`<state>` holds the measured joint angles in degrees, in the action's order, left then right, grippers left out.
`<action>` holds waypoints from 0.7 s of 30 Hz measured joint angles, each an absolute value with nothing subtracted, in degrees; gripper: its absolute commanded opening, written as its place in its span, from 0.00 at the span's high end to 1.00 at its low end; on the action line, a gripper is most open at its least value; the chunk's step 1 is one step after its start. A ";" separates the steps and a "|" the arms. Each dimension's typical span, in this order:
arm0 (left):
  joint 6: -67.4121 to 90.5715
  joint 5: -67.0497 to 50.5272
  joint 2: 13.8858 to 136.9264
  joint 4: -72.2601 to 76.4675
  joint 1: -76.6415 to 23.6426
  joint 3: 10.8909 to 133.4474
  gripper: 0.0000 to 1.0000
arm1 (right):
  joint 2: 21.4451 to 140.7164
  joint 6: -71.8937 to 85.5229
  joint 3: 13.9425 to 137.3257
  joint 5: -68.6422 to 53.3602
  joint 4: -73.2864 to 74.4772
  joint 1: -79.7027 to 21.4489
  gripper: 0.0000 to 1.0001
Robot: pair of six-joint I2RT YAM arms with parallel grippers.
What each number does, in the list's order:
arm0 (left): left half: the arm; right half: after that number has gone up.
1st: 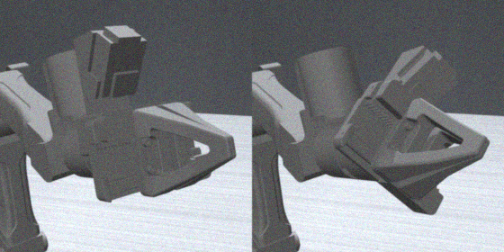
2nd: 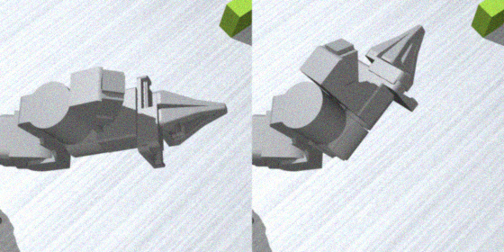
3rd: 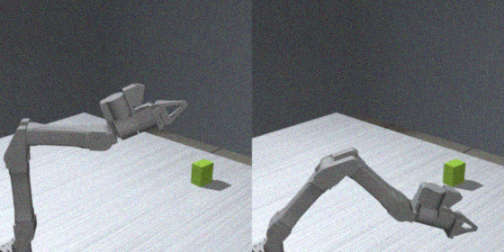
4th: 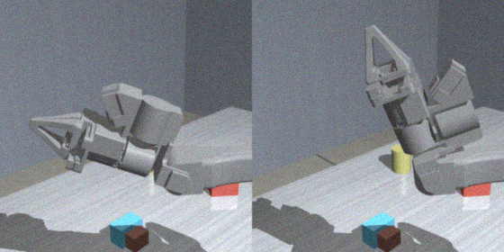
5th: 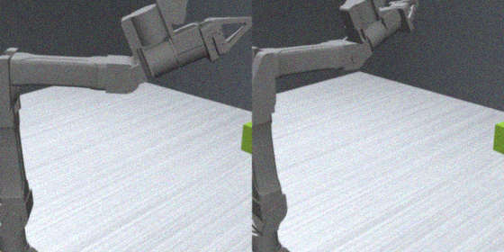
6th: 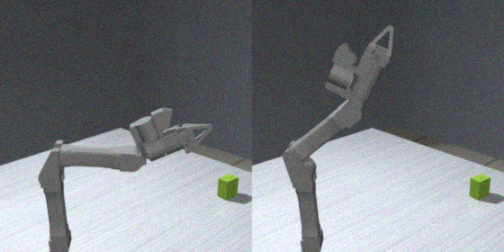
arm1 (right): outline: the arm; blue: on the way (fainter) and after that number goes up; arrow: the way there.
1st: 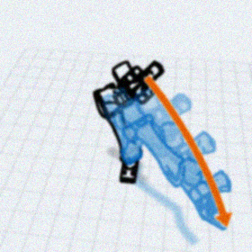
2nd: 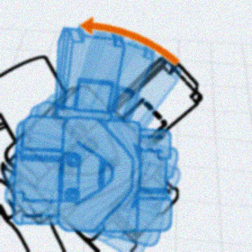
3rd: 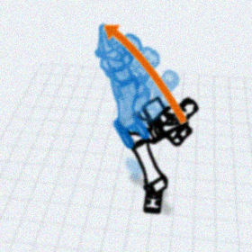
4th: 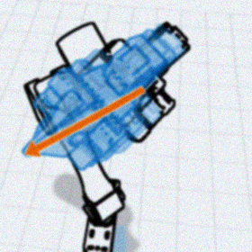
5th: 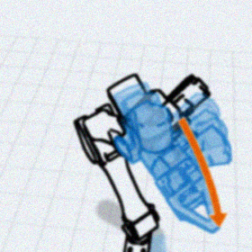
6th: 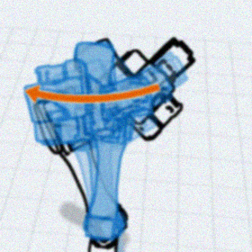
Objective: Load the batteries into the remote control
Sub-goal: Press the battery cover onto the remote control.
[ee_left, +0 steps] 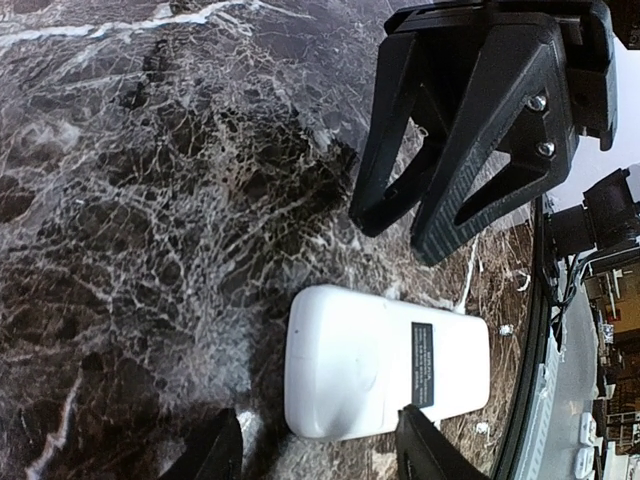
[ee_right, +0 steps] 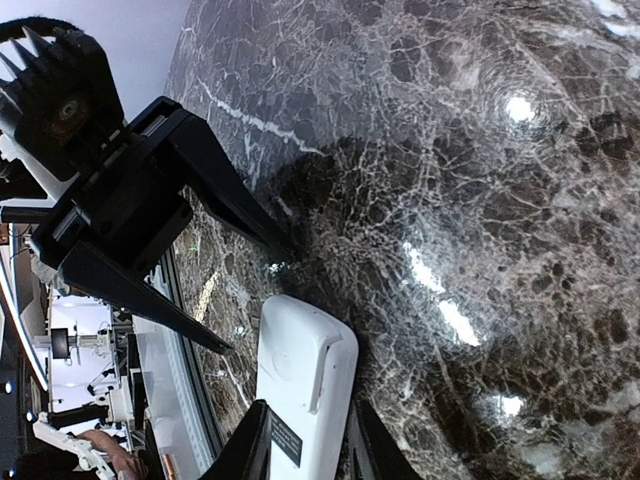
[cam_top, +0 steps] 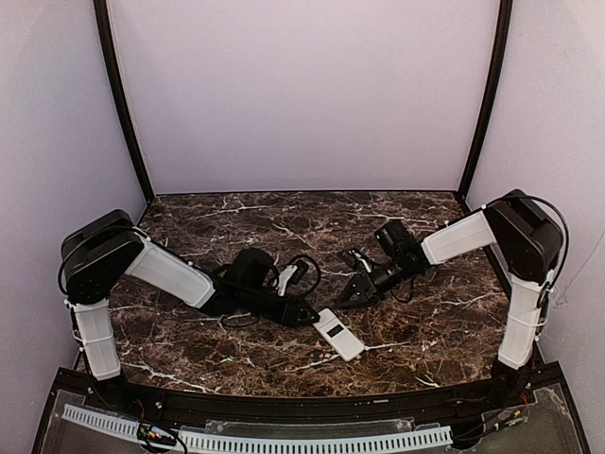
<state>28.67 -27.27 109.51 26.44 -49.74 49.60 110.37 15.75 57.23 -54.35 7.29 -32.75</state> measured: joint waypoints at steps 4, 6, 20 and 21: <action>28.64 -27.66 110.43 26.13 -49.78 50.68 0.51 | 111.46 15.75 57.43 -54.65 6.85 -33.43 0.75; 28.56 -27.75 110.80 25.82 -49.78 51.24 0.53 | 112.22 15.75 57.43 -54.68 6.72 -33.85 0.77; 27.79 -28.56 111.72 24.16 -49.80 52.51 0.66 | 113.91 15.68 57.45 -54.63 6.44 -34.30 0.81; 27.77 -28.67 111.77 24.05 -49.82 52.58 0.68 | 113.93 15.68 57.45 -54.63 6.44 -34.35 0.81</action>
